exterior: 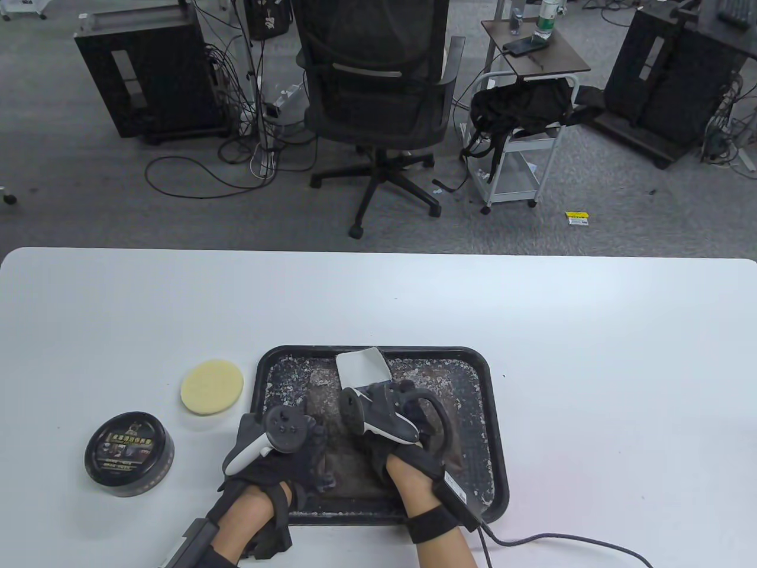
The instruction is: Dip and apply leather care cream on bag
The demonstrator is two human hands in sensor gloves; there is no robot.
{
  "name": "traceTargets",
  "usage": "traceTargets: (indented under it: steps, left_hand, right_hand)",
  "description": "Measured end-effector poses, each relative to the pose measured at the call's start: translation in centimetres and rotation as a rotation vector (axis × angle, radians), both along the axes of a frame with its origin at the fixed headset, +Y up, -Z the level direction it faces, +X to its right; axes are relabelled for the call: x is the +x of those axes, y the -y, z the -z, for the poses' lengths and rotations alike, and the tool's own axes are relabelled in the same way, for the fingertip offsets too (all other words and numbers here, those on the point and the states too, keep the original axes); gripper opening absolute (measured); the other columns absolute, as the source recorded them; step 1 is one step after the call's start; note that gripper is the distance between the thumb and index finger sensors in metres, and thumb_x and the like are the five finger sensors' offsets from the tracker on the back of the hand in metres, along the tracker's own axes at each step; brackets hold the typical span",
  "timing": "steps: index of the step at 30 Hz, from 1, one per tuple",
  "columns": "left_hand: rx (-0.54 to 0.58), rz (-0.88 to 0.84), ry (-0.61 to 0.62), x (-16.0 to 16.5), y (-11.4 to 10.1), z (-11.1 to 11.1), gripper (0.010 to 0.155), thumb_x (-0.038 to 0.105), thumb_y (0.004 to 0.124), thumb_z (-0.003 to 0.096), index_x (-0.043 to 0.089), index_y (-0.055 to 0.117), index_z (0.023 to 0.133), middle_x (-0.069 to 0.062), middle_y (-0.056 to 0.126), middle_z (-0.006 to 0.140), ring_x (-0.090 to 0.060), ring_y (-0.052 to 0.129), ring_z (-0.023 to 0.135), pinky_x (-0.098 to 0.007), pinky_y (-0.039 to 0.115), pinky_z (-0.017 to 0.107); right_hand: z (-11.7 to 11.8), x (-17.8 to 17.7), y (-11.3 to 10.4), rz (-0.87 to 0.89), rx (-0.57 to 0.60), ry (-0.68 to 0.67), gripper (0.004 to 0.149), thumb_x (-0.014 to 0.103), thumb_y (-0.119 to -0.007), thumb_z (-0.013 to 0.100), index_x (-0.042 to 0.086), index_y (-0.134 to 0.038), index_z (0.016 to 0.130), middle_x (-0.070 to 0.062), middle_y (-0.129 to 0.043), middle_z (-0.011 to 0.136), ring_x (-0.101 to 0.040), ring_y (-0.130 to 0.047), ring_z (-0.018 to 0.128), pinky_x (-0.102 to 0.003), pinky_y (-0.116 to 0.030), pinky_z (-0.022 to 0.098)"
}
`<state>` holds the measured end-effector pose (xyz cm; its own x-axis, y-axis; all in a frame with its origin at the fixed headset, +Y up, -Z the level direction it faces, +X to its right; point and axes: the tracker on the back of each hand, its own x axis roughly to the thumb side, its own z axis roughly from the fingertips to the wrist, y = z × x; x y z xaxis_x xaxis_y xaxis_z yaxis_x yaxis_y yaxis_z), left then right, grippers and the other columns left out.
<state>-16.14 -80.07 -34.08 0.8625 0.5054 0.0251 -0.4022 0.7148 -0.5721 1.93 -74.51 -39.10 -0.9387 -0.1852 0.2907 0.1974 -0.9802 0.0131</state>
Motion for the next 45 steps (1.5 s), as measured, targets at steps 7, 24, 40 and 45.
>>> traceTargets:
  steps: [7, 24, 40, 45]
  left_hand:
    - [-0.005, 0.005, 0.000, 0.0, 0.0, 0.0, 0.080, 0.051, 0.081, 0.0398, 0.030, 0.035, 0.101, 0.007, 0.013, 0.108, -0.025, 0.010, 0.105, -0.056, 0.013, 0.074]
    - [0.007, -0.009, -0.002, 0.0, 0.2, -0.2, 0.080, 0.052, 0.080, 0.0403, 0.031, 0.033, 0.102, 0.008, 0.011, 0.108, -0.024, 0.008, 0.105, -0.054, 0.011, 0.073]
    - [0.003, -0.058, -0.014, -0.3, 0.5, -0.2, 0.079, 0.052, 0.081, 0.0402, 0.031, 0.035, 0.101, 0.009, 0.011, 0.107, -0.024, 0.008, 0.104, -0.053, 0.009, 0.071]
    - [0.000, -0.061, -0.014, -0.2, 0.5, -0.2, 0.079, 0.051, 0.081, 0.0403, 0.031, 0.035, 0.101, 0.009, 0.011, 0.107, -0.024, 0.008, 0.104, -0.053, 0.008, 0.071]
  right_hand:
    - [-0.3, 3.6, -0.4, -0.088, 0.009, 0.051, 0.053, 0.025, -0.080, 0.044, 0.034, -0.078, 0.096, 0.002, -0.081, 0.101, -0.028, -0.084, 0.092, -0.050, -0.062, 0.072]
    - [-0.3, 8.0, -0.6, -0.062, -0.011, 0.219, 0.054, 0.025, -0.080, 0.044, 0.027, -0.077, 0.098, -0.007, -0.082, 0.099, -0.033, -0.090, 0.086, -0.051, -0.069, 0.067]
    - [-1.5, 4.4, 0.1, -0.057, 0.002, 0.136, 0.056, 0.025, -0.081, 0.043, 0.022, -0.076, 0.099, -0.012, -0.079, 0.098, -0.034, -0.087, 0.087, -0.050, -0.066, 0.069]
    - [-2.2, 2.1, 0.4, -0.088, 0.011, 0.053, 0.056, 0.026, -0.081, 0.043, 0.023, -0.075, 0.099, -0.010, -0.078, 0.099, -0.033, -0.085, 0.089, -0.049, -0.065, 0.070]
